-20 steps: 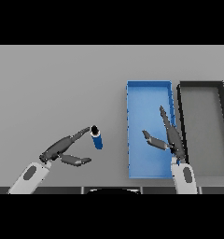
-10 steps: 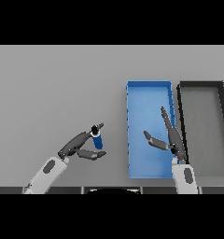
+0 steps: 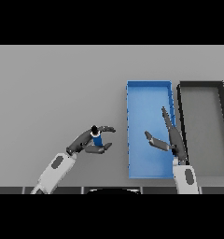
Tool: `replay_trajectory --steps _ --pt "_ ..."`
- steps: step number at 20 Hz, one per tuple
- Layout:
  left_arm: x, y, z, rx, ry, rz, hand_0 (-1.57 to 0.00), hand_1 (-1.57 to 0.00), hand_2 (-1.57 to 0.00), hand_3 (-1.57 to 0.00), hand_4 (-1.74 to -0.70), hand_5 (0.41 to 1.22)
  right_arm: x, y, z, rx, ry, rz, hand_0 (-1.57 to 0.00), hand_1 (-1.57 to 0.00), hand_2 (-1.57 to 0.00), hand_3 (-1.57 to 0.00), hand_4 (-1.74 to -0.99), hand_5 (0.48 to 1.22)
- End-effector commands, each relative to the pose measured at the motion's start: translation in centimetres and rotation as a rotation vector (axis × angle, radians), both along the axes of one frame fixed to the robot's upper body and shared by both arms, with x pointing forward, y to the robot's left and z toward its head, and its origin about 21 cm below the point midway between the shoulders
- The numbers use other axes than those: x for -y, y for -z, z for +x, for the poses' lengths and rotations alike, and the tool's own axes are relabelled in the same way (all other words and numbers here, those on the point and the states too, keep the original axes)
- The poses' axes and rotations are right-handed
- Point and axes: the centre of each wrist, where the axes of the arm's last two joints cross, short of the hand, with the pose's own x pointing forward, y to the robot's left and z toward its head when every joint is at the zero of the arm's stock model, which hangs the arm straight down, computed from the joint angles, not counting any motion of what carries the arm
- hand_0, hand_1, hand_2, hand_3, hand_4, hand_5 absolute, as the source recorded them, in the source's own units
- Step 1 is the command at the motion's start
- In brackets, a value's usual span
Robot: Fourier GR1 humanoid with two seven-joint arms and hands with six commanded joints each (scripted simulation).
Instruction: Pick up the blue pipe and place it into the blue bin.
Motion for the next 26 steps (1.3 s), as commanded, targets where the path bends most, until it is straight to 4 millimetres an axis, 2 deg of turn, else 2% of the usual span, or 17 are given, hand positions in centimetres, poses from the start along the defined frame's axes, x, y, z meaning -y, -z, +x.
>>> replay_trajectory --steps 1,3,5,7,9,11,14,16,18,23,26 --pt "0.4 0.3 0.0 -0.020 -0.001 -0.018 -0.18 -0.41 -0.58 -0.59 -1.30 0.784 -0.1 0.2 -0.1 -0.005 0.003 -0.004 0.00 0.00 0.00 0.00 -1.192 0.560" --pt "1.0 0.7 -0.6 -0.016 -0.009 -0.045 -0.65 -0.83 -0.94 -0.91 -1.45 0.941 -0.1 0.3 -0.1 -0.006 -0.003 -0.003 0.00 0.00 0.00 0.00 -1.189 0.562" --pt "1.5 0.7 -1.1 -0.007 -0.001 -0.043 -0.98 -1.10 -1.16 -1.11 -1.55 1.042 0.5 0.3 -0.2 -0.007 0.003 -0.015 0.00 0.00 0.00 0.00 -1.182 0.562" --pt "2.0 0.6 -1.6 0.003 0.018 -0.049 -1.19 -1.27 -1.31 -1.26 -1.62 1.106 0.3 0.2 -0.1 -0.007 0.005 -0.020 0.00 0.00 0.00 0.00 -1.178 0.561" --pt "2.2 0.4 -1.5 0.029 0.019 -0.036 -1.33 -1.38 -1.40 -1.37 -1.56 1.148 -0.1 0.3 0.2 -0.009 0.006 -0.018 0.00 0.00 0.00 0.00 -1.176 0.559" --pt "2.3 0.2 -1.2 0.054 0.014 -0.034 -1.42 -1.45 -1.46 -1.44 -1.52 1.174 -0.1 0.3 0.5 -0.014 0.004 -0.016 0.00 0.00 0.00 0.00 -1.174 0.558" --pt "2.6 -0.2 -1.8 0.103 0.029 -0.092 -1.49 -1.51 -1.52 -1.51 -1.49 1.197 0.6 0.3 0.2 -0.009 0.011 -0.025 0.00 0.00 0.00 0.00 -1.160 0.554" --pt "3.7 -1.7 -1.6 0.158 0.038 -0.167 -1.52 -1.53 -1.54 -1.53 -1.48 1.206 -0.1 0.7 0.4 -0.034 0.011 -0.029 0.00 0.00 0.00 0.00 -1.154 0.550" --pt "4.2 -3.0 -1.1 0.196 0.043 -0.201 -1.54 -1.54 -1.55 -1.54 -1.48 1.211 0.4 0.7 -0.1 -0.017 0.012 -0.042 0.00 0.00 0.00 0.00 -1.144 0.551" --pt "5.2 -5.4 -0.6 0.220 0.070 -0.178 -1.56 -1.56 -1.56 -1.56 -1.47 1.218 0.6 0.3 0.0 0.002 0.007 -0.053 0.00 0.00 0.00 0.00 -1.128 0.564" --pt "5.7 -6.2 -0.5 0.208 0.094 -0.171 -1.57 -1.57 -1.57 -1.57 -1.47 1.219 0.5 0.2 0.2 -0.008 0.015 -0.055 0.00 0.00 0.00 0.00 -1.123 0.571"
